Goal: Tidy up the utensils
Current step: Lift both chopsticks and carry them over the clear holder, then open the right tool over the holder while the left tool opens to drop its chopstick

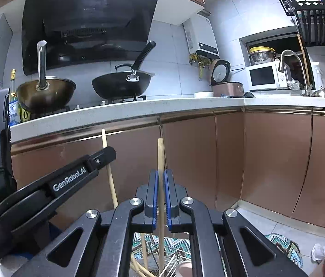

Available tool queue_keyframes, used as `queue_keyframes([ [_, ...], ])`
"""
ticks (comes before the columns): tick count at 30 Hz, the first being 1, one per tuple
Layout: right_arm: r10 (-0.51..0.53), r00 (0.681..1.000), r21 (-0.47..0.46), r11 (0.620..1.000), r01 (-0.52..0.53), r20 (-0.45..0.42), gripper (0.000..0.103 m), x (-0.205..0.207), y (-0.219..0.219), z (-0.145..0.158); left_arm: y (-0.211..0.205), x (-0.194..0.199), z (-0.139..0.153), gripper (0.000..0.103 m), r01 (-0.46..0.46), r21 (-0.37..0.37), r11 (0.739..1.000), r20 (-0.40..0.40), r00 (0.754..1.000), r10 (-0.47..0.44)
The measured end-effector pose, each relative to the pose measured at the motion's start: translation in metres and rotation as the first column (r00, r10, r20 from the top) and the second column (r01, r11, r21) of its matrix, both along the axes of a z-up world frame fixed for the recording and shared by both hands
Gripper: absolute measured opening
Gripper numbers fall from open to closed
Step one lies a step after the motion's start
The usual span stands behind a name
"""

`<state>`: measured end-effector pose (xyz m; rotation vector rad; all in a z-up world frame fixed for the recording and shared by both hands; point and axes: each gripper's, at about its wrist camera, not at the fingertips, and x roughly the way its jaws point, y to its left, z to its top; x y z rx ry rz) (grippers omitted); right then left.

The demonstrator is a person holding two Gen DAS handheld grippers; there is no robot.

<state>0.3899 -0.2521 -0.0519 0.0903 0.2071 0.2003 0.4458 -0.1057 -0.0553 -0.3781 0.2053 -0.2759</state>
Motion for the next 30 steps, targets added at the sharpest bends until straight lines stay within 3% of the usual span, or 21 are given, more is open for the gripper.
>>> queue_keyframes([
  [4,-0.005,1.0,0.003,1.0,0.005,0.001,0.006,-0.006,0.0,-0.002,0.001,-0.004,-0.005,0.006,-0.008,-0.001,1.0,0.002,1.0,0.008],
  [6,-0.011,1.0,0.001,1.0,0.011,0.005,0.011,-0.009,0.0,0.001,0.004,-0.009,-0.004,0.006,-0.005,0.003,1.0,0.002,1.0,0.005],
  [12,-0.026,1.0,-0.004,1.0,0.026,0.014,0.017,-0.024,0.001,0.013,0.014,-0.03,0.015,0.01,-0.008,0.019,1.0,0.032,0.999,0.007],
  [16,-0.042,0.999,0.0,0.999,0.042,0.021,0.02,-0.039,0.0,0.026,0.023,-0.049,0.033,0.026,-0.025,0.026,0.999,0.051,0.998,0.024],
  [20,-0.057,0.998,0.003,0.998,0.057,0.023,0.025,-0.06,0.0,0.039,0.033,-0.074,0.051,0.029,-0.038,0.046,0.998,0.069,0.997,0.035],
  [23,-0.064,0.998,0.003,0.998,0.064,0.023,0.029,-0.077,0.0,0.049,0.042,-0.095,0.064,0.041,-0.053,0.06,0.997,0.071,0.996,0.048],
  [30,-0.071,0.997,-0.004,0.997,0.072,0.039,0.033,-0.127,0.004,0.07,0.064,-0.152,0.091,0.041,-0.081,0.09,0.993,0.083,0.994,0.074],
])
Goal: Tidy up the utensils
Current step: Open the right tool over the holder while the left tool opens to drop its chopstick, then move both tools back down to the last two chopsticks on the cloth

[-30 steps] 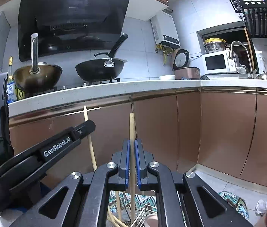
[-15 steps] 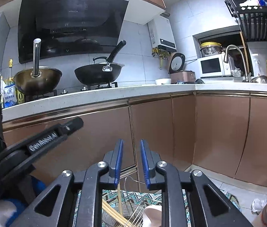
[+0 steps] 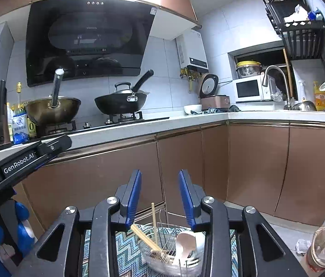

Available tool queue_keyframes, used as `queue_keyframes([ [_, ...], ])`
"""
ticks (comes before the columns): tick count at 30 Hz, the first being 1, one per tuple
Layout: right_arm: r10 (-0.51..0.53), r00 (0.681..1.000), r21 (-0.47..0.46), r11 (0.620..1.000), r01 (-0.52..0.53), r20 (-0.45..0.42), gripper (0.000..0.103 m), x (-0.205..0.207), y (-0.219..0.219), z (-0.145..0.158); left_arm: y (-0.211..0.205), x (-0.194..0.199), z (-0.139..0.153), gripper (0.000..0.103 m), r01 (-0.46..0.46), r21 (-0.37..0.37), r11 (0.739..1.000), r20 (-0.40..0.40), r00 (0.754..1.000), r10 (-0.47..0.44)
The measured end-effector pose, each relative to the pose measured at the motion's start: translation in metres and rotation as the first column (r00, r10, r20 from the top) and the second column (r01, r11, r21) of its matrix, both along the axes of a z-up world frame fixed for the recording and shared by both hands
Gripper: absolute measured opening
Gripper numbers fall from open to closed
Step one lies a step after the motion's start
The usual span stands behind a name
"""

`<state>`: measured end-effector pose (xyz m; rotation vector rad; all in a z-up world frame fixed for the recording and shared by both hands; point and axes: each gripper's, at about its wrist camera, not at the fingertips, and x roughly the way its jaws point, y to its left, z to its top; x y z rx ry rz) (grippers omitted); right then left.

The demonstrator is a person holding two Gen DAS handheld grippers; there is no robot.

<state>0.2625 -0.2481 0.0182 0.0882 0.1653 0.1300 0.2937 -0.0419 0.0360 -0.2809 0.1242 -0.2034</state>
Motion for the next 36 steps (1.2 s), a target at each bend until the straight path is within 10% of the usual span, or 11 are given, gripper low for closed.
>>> queue_keyframes([
  [36,0.015,1.0,-0.034,0.999,-0.016,-0.023,0.046,-0.177,0.032,0.014,0.098,-0.185,-0.013,0.052,-0.135,0.155,0.979,-0.145,0.977,0.158],
])
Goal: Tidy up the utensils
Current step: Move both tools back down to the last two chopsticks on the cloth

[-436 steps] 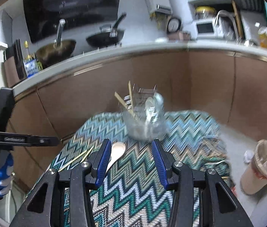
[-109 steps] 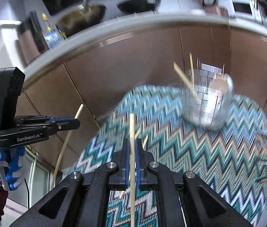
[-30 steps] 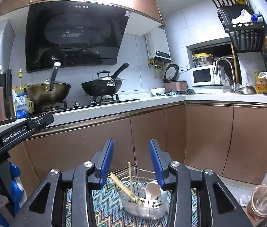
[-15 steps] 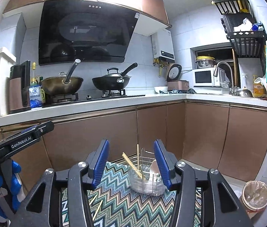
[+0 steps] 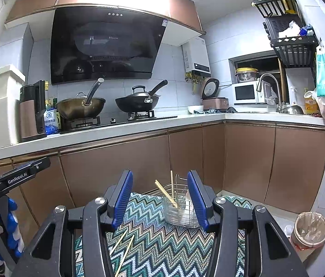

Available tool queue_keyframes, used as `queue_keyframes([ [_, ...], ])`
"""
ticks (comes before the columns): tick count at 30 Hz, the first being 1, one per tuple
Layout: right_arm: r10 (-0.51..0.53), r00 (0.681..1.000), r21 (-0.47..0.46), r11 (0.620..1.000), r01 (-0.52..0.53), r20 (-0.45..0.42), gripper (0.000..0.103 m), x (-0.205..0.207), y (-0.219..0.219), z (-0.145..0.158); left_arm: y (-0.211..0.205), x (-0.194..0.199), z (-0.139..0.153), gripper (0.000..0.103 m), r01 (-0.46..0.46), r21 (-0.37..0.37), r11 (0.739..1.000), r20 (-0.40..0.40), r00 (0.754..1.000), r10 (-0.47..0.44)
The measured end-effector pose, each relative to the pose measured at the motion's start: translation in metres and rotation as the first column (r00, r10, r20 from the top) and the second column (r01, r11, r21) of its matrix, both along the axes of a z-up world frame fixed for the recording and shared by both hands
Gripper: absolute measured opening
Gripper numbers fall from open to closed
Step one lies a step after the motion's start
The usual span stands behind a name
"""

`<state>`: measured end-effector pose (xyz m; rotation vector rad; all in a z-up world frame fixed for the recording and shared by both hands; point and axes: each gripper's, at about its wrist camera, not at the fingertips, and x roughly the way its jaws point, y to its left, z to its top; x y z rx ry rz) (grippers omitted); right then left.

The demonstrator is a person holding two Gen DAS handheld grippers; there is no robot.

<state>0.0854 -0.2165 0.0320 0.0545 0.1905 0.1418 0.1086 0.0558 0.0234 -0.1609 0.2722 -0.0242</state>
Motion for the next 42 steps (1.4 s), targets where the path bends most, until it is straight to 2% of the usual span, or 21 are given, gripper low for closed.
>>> queue_keyframes([
  [11,-0.003,0.999,-0.003,1.0,0.003,-0.054,0.046,0.007,0.006,-0.007,0.009,0.007,-0.014,0.052,0.017,0.004,1.0,-0.077,0.997,-0.017],
  [20,-0.003,0.994,0.004,1.0,0.004,-0.107,0.046,0.028,0.002,-0.023,0.012,0.036,-0.042,0.052,0.036,0.006,0.999,-0.165,0.986,-0.034],
  [32,0.005,0.981,0.007,1.0,-0.004,-0.194,0.046,0.069,0.005,-0.052,0.006,0.082,-0.084,0.052,0.096,0.019,0.995,-0.277,0.957,-0.087],
  [34,0.015,0.975,0.005,1.0,-0.015,-0.222,0.046,0.078,0.007,-0.06,0.005,0.093,-0.093,0.052,0.123,0.018,0.992,-0.307,0.945,-0.112],
  [36,0.035,0.964,0.006,0.999,-0.035,-0.265,0.046,0.09,0.012,-0.07,0.002,0.106,-0.104,0.052,0.168,0.011,0.986,-0.355,0.922,-0.153],
  [38,0.048,0.951,0.006,0.999,-0.048,-0.306,0.046,0.1,0.015,-0.078,-0.001,0.121,-0.119,0.052,0.219,-0.002,0.976,-0.415,0.887,-0.201],
  [42,0.077,0.91,0.019,0.997,-0.076,-0.407,0.044,0.123,0.02,-0.101,-0.01,0.153,-0.153,0.052,0.297,-0.007,0.955,-0.54,0.802,-0.254],
])
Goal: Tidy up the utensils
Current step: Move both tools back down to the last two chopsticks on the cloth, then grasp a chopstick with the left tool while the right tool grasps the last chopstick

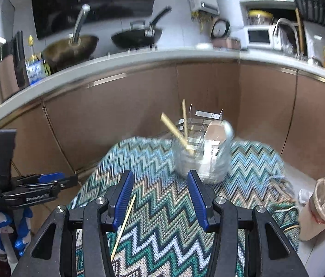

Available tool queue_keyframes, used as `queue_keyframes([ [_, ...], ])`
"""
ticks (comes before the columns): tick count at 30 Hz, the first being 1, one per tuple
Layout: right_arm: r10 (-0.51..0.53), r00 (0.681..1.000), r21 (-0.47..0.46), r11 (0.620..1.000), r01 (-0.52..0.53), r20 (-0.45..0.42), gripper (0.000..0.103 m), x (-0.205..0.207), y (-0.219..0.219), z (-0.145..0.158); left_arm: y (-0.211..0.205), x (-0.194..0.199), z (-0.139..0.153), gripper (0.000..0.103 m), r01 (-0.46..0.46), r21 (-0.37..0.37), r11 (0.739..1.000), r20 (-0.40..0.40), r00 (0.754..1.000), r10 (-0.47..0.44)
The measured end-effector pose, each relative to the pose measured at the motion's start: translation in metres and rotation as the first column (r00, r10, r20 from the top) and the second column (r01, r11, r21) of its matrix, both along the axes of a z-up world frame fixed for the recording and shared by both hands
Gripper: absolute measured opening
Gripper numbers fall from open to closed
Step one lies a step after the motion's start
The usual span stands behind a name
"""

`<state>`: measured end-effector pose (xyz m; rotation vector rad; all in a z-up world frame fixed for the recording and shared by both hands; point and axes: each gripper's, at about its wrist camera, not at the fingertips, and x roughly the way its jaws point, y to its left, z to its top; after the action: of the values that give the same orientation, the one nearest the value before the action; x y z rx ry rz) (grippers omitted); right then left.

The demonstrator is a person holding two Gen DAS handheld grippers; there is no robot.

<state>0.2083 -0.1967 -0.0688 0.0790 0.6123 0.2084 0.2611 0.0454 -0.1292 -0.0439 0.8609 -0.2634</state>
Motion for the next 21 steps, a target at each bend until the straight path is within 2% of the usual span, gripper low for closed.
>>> queue_keyframes([
  [3,0.025,0.996,0.001,1.0,-0.025,-0.084,0.042,0.016,0.003,-0.019,-0.007,0.017,-0.026,0.048,0.042,0.005,0.999,-0.093,0.995,-0.041],
  [5,0.047,0.99,0.008,0.999,-0.046,-0.134,0.041,0.027,0.007,-0.032,-0.012,0.026,-0.041,0.041,0.073,-0.002,0.997,-0.144,0.987,-0.073],
  [11,0.116,0.958,0.039,0.993,-0.109,-0.261,0.035,0.057,0.019,-0.066,-0.035,0.036,-0.064,0.028,0.166,0.015,0.986,-0.215,0.964,-0.159],
  [14,0.16,0.933,0.076,0.987,-0.143,-0.322,0.027,0.074,0.029,-0.081,-0.042,0.044,-0.074,0.02,0.19,0.021,0.982,-0.247,0.952,-0.179],
  [17,0.2,0.907,0.098,0.98,-0.176,-0.371,0.02,0.09,0.04,-0.092,-0.042,0.053,-0.086,0.016,0.199,0.01,0.98,-0.284,0.94,-0.188],
  [21,0.242,0.866,0.107,0.97,-0.217,-0.439,0.017,0.112,0.058,-0.109,-0.04,0.061,-0.098,0.012,0.215,-0.019,0.976,-0.325,0.922,-0.209],
])
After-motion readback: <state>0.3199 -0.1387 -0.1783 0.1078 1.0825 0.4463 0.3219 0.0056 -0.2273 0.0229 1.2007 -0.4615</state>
